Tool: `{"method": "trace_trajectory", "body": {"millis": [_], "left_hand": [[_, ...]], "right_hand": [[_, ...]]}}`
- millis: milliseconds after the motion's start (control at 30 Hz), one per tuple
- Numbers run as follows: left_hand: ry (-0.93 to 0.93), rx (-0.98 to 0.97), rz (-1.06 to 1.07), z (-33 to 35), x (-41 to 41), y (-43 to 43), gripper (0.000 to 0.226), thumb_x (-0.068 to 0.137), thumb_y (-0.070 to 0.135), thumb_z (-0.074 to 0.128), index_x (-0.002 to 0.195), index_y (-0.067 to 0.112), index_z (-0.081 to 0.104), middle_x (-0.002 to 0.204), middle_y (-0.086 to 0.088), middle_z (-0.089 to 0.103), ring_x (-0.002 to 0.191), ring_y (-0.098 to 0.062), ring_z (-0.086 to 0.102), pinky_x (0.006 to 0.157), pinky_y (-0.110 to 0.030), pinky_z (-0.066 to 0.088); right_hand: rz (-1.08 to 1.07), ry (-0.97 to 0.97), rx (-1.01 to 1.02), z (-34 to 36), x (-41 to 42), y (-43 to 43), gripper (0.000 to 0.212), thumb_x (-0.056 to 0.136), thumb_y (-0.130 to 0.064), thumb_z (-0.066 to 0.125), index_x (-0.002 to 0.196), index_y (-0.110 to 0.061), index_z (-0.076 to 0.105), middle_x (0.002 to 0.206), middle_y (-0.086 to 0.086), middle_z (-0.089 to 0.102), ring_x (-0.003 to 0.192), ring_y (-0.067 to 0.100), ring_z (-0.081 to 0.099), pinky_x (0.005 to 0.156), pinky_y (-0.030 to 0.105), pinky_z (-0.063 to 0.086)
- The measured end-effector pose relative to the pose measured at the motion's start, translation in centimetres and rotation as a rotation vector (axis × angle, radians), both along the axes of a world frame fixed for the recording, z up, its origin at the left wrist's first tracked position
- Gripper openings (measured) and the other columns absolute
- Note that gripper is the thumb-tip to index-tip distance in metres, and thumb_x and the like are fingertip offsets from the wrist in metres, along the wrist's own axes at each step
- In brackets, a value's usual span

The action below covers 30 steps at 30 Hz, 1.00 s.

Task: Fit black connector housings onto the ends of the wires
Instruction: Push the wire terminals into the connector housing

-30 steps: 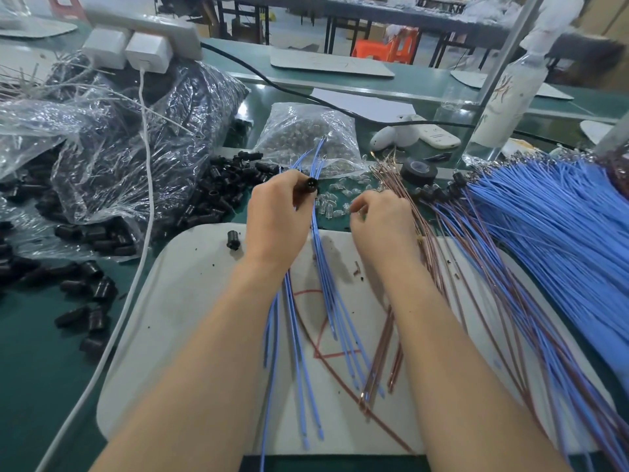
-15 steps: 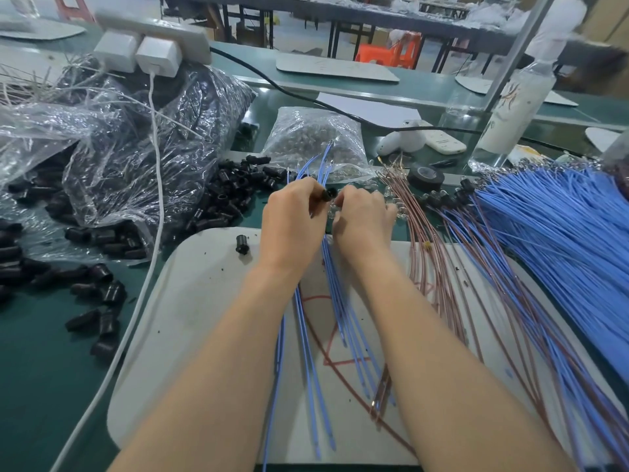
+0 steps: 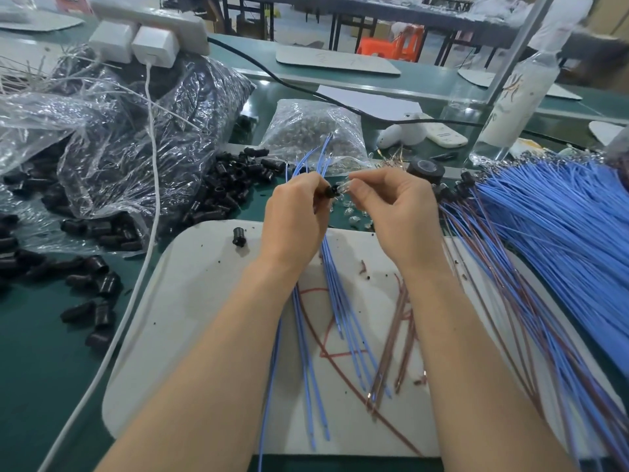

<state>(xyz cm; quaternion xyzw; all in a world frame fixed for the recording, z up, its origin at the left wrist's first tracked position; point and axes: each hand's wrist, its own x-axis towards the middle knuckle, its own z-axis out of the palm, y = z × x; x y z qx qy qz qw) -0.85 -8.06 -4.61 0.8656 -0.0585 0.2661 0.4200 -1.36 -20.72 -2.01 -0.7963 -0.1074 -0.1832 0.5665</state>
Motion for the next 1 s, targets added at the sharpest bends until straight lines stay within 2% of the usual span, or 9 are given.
{"method": "trace_trajectory", "body": {"millis": [200,433,533,633,700,767,833,1000], "left_hand": [[-0.010,0.054,0.015,0.1,-0.1,-0.3,0.013,0.086,0.005,0.055,0.091,0.004,0.067,0.088,-0.008,0.068,0.081,-0.028,0.063,0.075,-0.042,0.051],[0.030,0.125,0.053,0.4,-0.3,-0.5,0.013,0.089,0.009,0.053,0.092,0.007,0.065,0.087,-0.007,0.066,0.080,-0.028,0.059,0.072,-0.042,0.048],[0.092,0.139,0.018,0.5,-0.4,-0.4,0.012,0.087,0.009,0.054,0.096,0.009,0.062,0.088,-0.005,0.066,0.083,-0.028,0.058,0.073,-0.042,0.048],[0.194,0.048,-0.166,0.8,-0.5,-0.1,0.017,0.086,0.010,0.060,0.103,0.013,0.058,0.089,0.001,0.067,0.083,-0.022,0.062,0.079,-0.038,0.051],[0.218,0.002,-0.235,0.9,-0.6,0.2,0.016,0.086,0.009,0.062,0.102,0.011,0.062,0.088,0.003,0.068,0.083,-0.016,0.063,0.083,-0.035,0.051],[0.193,-0.008,-0.250,0.9,-0.6,0.3,0.014,0.087,0.009,0.063,0.100,0.010,0.067,0.085,0.003,0.070,0.079,-0.012,0.062,0.082,-0.030,0.050],[0.161,-0.009,-0.250,0.9,-0.6,0.2,0.013,0.087,0.009,0.063,0.099,0.008,0.068,0.084,0.000,0.070,0.077,-0.012,0.062,0.079,-0.029,0.050],[0.125,0.006,-0.217,0.6,-0.6,-0.1,0.011,0.086,0.009,0.063,0.096,0.009,0.068,0.081,-0.002,0.069,0.074,-0.016,0.062,0.077,-0.033,0.051]], "right_hand": [[-0.096,-0.097,-0.138,-0.2,-0.3,0.4,0.006,0.086,-0.011,0.069,0.089,-0.014,0.072,0.073,-0.014,0.065,0.065,-0.006,0.059,0.071,0.010,0.047],[-0.184,-0.177,-0.265,-0.2,-0.7,0.8,0.005,0.086,-0.013,0.067,0.086,-0.011,0.072,0.075,-0.004,0.069,0.070,0.010,0.063,0.074,0.024,0.050],[-0.190,-0.171,-0.274,-0.5,-0.5,0.8,0.005,0.085,-0.012,0.067,0.084,-0.011,0.072,0.071,-0.009,0.064,0.068,0.006,0.061,0.073,0.020,0.048],[-0.175,-0.075,-0.208,-0.7,0.2,-0.2,0.004,0.085,-0.013,0.068,0.085,-0.014,0.072,0.070,-0.012,0.063,0.067,0.002,0.059,0.070,0.012,0.046],[-0.133,0.031,-0.148,-0.9,0.6,-1.1,0.006,0.085,-0.014,0.069,0.082,-0.018,0.071,0.071,-0.010,0.065,0.067,0.002,0.060,0.072,0.015,0.049],[-0.060,0.136,-0.034,-1.0,0.8,-1.6,0.011,0.085,-0.011,0.069,0.078,-0.020,0.069,0.072,-0.005,0.068,0.069,0.007,0.063,0.075,0.024,0.053],[-0.005,0.196,0.084,-1.1,0.8,-1.7,0.015,0.085,-0.009,0.068,0.076,-0.020,0.068,0.070,-0.003,0.068,0.067,0.008,0.063,0.075,0.026,0.054],[0.042,0.278,0.267,-1.7,0.6,-1.2,0.016,0.087,-0.006,0.066,0.076,-0.017,0.067,0.069,-0.003,0.067,0.065,0.004,0.062,0.069,0.018,0.054]]}}
